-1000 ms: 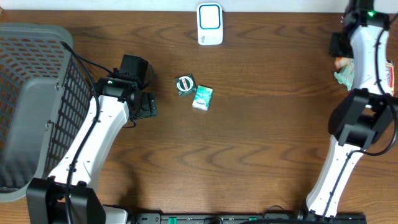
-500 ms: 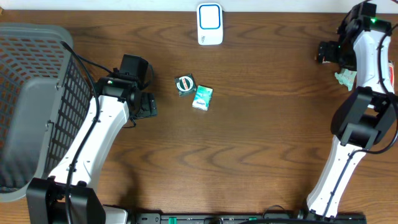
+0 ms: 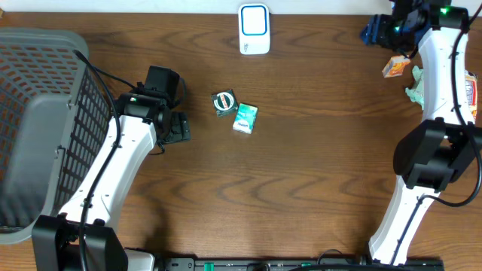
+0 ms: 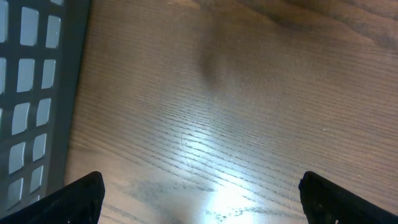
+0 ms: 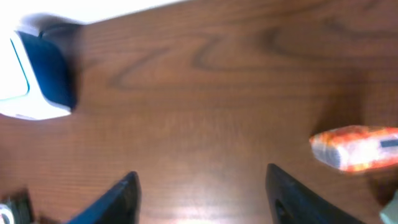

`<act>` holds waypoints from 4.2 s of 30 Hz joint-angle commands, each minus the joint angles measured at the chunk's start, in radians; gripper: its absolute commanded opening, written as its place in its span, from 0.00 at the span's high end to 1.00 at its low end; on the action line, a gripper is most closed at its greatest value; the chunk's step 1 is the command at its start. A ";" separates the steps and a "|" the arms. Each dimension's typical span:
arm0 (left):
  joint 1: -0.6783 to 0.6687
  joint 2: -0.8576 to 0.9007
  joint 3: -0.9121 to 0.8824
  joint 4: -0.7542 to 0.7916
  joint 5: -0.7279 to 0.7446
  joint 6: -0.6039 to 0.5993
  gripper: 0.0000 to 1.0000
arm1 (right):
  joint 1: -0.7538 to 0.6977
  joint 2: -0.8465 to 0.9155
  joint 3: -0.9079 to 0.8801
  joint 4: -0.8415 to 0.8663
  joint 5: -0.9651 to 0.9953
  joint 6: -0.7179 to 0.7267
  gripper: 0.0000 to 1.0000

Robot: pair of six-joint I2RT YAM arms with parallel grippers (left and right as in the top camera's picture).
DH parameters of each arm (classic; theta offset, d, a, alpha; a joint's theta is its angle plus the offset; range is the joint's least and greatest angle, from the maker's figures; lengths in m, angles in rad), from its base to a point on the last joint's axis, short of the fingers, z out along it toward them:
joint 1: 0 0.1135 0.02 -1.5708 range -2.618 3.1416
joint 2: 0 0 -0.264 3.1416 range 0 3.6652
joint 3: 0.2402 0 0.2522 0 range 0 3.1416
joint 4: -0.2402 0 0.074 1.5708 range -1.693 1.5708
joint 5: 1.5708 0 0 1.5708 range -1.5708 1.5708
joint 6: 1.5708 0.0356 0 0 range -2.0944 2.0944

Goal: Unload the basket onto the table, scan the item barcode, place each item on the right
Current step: 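Carry the Kleenex pack to the right edge and release it, then reach the right gripper to the small teal tissue pack, then grasp the teal tissue pack with the right gripper and lift it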

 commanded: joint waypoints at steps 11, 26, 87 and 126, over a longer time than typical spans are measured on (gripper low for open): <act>0.005 -0.013 0.004 -0.005 -0.009 -0.005 0.02 | -0.007 0.176 -0.001 0.145 0.351 -0.026 0.53; 0.005 -0.013 0.003 -0.005 -0.009 -0.005 0.02 | -0.042 0.183 0.003 0.016 0.591 -0.025 0.47; 0.005 -0.013 0.003 -0.005 -0.009 -0.005 0.03 | 0.694 0.078 -0.261 -0.192 0.578 0.293 0.98; 0.005 -0.013 0.004 -0.005 -0.009 -0.005 0.02 | 0.470 0.067 -0.486 -0.023 -0.043 0.147 0.90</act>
